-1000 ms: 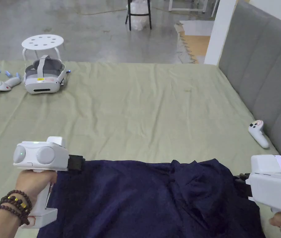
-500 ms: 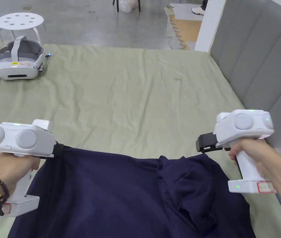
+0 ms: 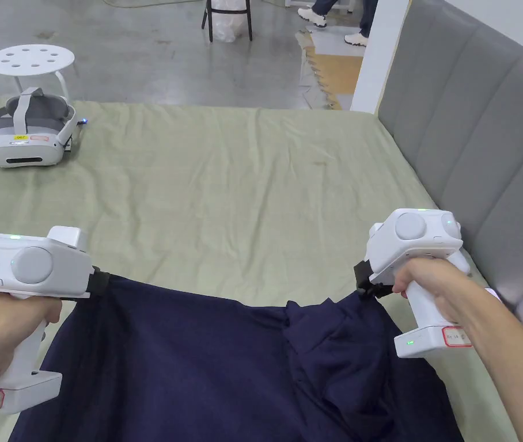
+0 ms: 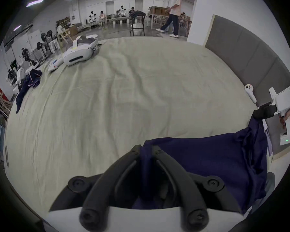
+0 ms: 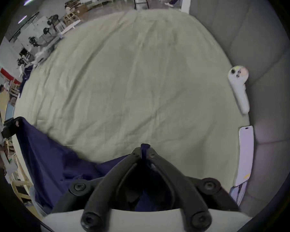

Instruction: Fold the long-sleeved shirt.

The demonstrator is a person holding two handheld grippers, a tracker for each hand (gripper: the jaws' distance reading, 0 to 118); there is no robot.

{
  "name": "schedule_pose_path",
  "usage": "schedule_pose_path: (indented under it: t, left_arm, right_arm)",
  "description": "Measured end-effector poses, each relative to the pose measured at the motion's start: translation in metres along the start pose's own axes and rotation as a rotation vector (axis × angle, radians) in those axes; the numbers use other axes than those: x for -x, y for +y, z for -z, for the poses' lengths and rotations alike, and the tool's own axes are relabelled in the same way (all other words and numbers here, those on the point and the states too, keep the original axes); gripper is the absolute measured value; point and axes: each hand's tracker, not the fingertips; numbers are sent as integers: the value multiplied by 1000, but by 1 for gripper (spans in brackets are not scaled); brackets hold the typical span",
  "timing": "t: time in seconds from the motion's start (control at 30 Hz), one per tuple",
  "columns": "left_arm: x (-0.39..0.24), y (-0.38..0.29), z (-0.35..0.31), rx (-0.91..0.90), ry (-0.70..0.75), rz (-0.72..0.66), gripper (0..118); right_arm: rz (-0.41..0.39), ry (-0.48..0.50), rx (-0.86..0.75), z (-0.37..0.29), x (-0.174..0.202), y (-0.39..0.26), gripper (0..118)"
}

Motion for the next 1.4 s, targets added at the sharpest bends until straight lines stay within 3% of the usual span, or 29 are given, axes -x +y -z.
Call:
schedule_pose_path:
  t: [0.2,0.43,0.6,0.8,1.0,1.13,1.17,1.2,1.27,1.3,1.33,1.4]
  left_arm:
    - [-1,-19,-74,-124,-52,-8,12]
    - [8,-96,-172,-227,-65,13,12]
    - [12,-170,-201,-194,-76,3,12]
    - [5,-253,-178,23,-79,-26,12]
    - [-4,-292,-127,233,-80,-48,12]
    - [-16,-293,-116,218,-51,-16,15]
    - [-16,-290,-117,222,-53,-17,21]
    - [-16,-289,-120,219,-51,-13,41]
    - [-16,-287,-134,143,-64,31,97]
    - [-17,-283,-143,116,-35,44,111]
    - [-16,-280,-151,96,-12,46,106]
    - [-10,-264,-173,-20,-42,20,100]
  right_arm:
    - [-91,60,-218,-93,9,-52,2]
    - [-95,102,-382,-172,-1,-161,2]
    - [-81,138,-388,-180,-5,-248,2]
    - [-115,118,-192,-137,-4,-320,2]
    - [-313,-26,54,-82,11,-331,2]
    - [-335,-67,62,-60,21,-330,3]
    - [-334,-68,64,-59,21,-330,6]
    - [-334,-69,63,-60,19,-331,21]
    - [-329,-112,6,-74,17,-327,71]
    - [-325,-149,-51,-86,16,-324,103]
    - [-308,-154,-100,-102,19,-327,111]
    - [-241,-94,-221,-134,20,-321,103]
